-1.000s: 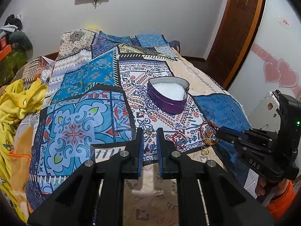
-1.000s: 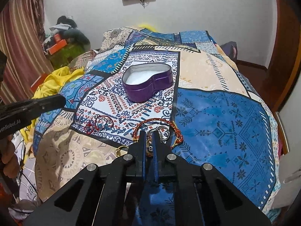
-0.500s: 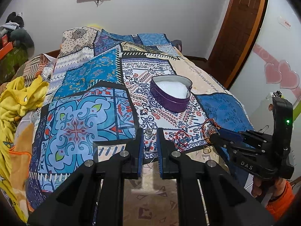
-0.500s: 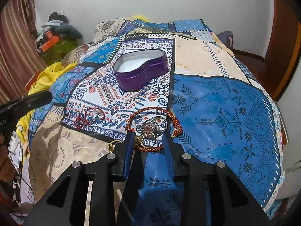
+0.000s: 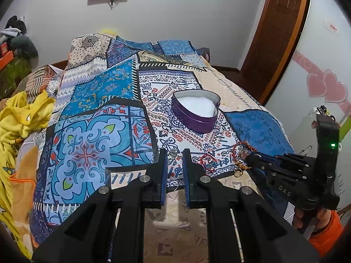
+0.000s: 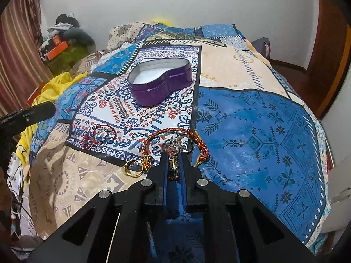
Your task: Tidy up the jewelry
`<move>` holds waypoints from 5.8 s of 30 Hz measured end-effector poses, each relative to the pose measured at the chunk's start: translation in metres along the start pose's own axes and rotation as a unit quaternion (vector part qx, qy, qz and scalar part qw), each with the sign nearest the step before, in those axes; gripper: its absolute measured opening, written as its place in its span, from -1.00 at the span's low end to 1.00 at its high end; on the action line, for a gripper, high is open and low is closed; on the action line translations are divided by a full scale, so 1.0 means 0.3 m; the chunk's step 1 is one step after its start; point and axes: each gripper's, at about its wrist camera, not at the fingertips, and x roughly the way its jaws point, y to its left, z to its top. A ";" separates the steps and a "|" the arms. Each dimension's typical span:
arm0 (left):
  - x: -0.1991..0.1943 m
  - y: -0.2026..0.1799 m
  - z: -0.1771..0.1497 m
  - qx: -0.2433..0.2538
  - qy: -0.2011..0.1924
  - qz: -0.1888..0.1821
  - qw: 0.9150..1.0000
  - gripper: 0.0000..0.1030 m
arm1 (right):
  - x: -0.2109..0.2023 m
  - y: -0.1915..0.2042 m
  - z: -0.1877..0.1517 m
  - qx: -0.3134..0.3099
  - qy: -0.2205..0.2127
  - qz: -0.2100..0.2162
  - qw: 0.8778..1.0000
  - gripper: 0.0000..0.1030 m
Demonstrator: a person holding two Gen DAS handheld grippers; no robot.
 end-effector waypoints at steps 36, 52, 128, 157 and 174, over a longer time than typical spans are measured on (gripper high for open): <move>0.092 -0.082 0.213 0.033 -0.034 -0.031 0.998 -0.77 | 0.014 0.033 0.321 -0.013 -0.111 0.042 0.993 -0.84; 0.258 -0.075 0.272 0.043 0.011 -0.048 0.998 -0.77 | 0.172 -0.019 0.390 -0.013 -0.045 0.062 0.997 -0.84; 0.096 -0.075 -0.042 0.062 0.072 -0.020 0.995 -0.24 | -0.005 -0.072 0.017 0.014 0.016 -0.016 1.000 -0.15; 0.164 -0.123 -0.073 0.072 0.075 -0.035 0.994 -0.76 | 0.063 0.019 0.028 -0.025 0.030 -0.013 0.999 -0.54; 0.152 -0.120 -0.070 0.069 0.066 -0.033 0.995 -0.89 | 0.057 -0.002 0.043 0.004 0.022 -0.020 1.000 -0.61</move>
